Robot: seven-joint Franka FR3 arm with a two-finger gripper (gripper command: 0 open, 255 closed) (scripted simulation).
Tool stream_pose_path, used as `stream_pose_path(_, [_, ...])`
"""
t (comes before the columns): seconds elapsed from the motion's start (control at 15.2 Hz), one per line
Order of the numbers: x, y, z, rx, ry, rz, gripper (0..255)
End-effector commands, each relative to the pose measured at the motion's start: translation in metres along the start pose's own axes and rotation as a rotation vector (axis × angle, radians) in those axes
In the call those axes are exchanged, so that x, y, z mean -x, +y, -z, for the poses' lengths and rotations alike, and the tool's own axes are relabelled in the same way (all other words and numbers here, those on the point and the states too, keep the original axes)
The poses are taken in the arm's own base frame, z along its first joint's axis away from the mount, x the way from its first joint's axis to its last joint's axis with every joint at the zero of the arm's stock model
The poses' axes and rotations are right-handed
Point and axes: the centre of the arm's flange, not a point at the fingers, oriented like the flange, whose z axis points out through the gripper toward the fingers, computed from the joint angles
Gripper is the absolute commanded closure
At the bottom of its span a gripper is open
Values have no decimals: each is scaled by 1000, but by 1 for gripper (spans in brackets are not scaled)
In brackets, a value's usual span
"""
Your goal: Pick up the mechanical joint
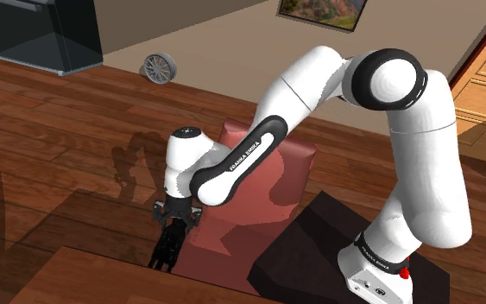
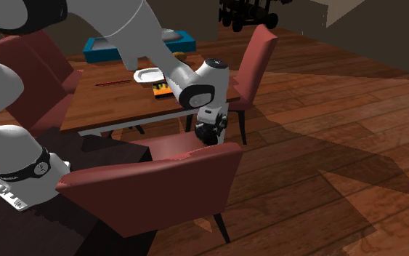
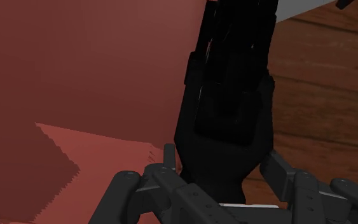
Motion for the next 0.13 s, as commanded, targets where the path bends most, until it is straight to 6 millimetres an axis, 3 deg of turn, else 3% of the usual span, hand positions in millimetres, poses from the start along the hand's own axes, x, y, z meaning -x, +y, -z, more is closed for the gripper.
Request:
stream_pose_path(0.0, [2,-1,5,0,0,0,255])
stream_pose_path(0.07, [2,-1,5,0,0,0,255])
